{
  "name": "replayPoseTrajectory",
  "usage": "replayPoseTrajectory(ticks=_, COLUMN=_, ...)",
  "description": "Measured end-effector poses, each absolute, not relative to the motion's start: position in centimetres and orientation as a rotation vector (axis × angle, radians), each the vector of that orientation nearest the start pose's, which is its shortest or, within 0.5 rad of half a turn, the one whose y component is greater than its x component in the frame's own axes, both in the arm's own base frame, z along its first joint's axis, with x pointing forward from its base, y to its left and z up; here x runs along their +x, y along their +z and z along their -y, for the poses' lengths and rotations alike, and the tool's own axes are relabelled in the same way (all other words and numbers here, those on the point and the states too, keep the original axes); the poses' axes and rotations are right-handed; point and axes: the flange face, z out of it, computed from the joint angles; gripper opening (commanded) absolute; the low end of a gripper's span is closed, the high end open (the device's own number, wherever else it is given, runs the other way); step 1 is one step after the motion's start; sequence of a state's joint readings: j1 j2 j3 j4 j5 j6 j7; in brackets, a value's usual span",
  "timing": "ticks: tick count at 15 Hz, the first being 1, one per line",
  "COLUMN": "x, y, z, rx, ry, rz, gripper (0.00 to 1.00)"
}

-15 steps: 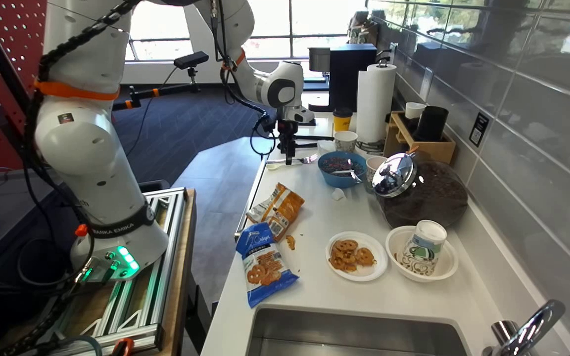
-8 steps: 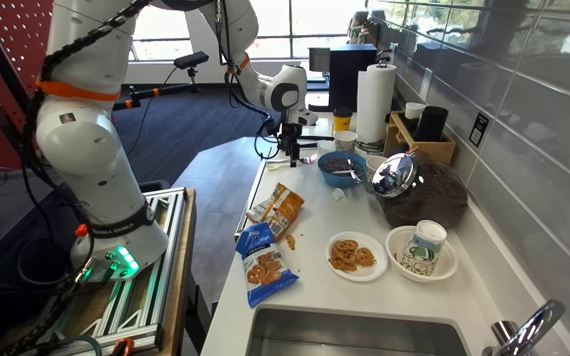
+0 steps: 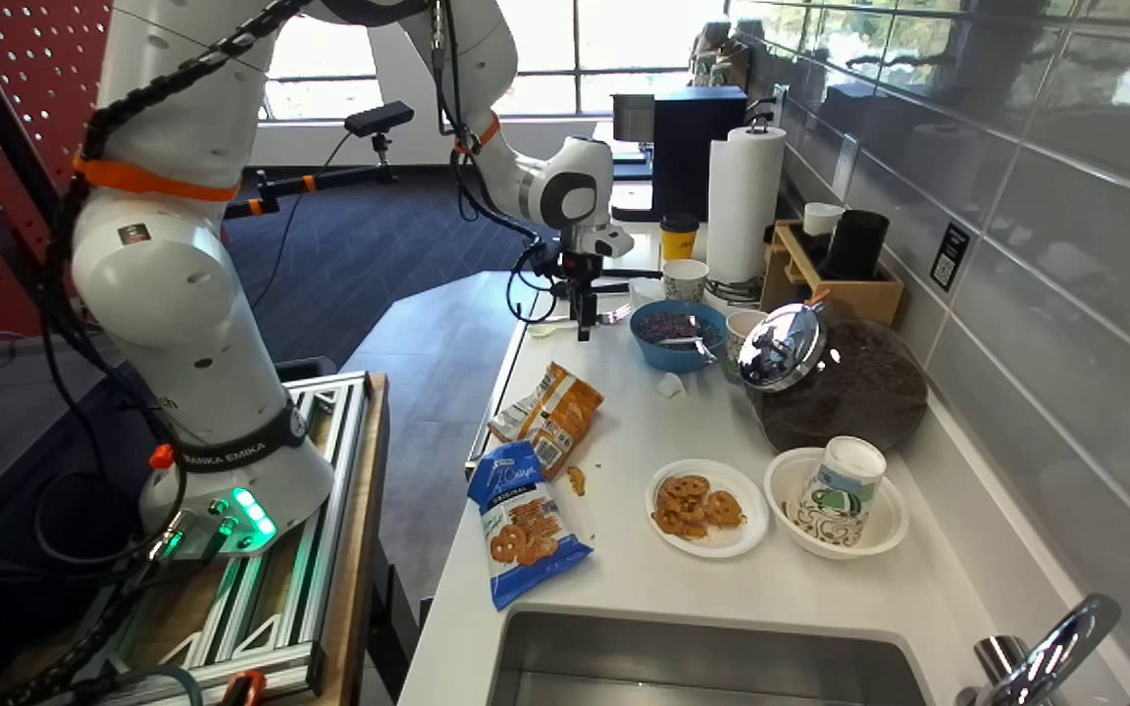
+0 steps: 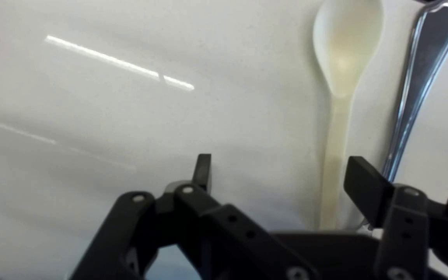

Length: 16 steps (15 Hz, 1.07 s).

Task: Use the white spoon to remove some contents from the blue bowl then put the spoon back on the counter.

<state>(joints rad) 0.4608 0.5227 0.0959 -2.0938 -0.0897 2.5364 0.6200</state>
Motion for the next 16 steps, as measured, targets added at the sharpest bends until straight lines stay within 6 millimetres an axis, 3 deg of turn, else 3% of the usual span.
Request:
replayPoseTrajectory(ticks=4, x=48.1, y=15.2, z=-30.7, rx=-3.189, ry=0.124, rz=0.015, gripper=0.91)
replayPoseTrajectory(ticks=8, x=47.8, y=15.0, z=-31.2, rx=-3.190, ry=0.127, rz=0.031, gripper=0.81)
replayPoseTrajectory(ticks=11, x=48.0, y=14.9, z=-31.4, rx=-3.191, ry=0.121, rz=0.033, gripper=0.46)
replayPoseTrajectory(ticks=16, x=48.5, y=15.6, z=-31.6, rx=-3.185, ry=0.095, rz=0.022, gripper=0.08)
